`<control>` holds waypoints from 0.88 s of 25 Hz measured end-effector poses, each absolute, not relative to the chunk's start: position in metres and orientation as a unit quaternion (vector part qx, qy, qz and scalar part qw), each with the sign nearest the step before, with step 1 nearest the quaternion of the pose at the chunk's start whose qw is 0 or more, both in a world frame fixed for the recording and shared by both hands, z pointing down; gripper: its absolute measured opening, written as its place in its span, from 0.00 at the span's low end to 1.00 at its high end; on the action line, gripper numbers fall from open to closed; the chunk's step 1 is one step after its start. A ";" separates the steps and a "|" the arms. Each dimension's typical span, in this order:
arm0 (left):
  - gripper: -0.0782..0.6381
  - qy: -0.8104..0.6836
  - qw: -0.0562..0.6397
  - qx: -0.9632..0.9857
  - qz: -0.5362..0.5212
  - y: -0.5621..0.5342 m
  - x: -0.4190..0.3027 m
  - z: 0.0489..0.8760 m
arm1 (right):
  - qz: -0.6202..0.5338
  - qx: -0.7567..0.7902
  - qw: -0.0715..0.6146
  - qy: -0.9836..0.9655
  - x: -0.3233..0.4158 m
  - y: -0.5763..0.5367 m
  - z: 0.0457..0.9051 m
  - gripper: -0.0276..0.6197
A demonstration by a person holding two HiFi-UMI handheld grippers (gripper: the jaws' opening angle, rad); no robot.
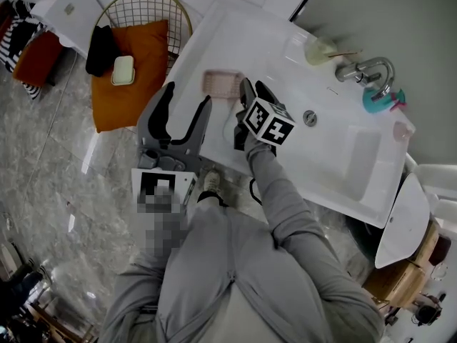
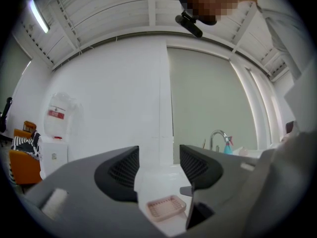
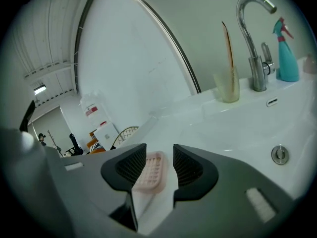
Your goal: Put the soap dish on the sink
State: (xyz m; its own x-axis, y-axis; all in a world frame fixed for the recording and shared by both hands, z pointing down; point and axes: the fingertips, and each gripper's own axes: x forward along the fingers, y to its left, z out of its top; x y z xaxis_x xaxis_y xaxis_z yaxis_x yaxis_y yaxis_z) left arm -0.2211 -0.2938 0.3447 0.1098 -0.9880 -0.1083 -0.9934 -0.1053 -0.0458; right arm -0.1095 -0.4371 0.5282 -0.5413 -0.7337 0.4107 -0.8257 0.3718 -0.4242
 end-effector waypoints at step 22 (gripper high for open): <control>0.50 0.561 0.062 -0.824 0.046 -0.300 -0.110 0.321 | 0.178 0.530 -0.001 -0.829 0.044 -0.349 0.407 0.28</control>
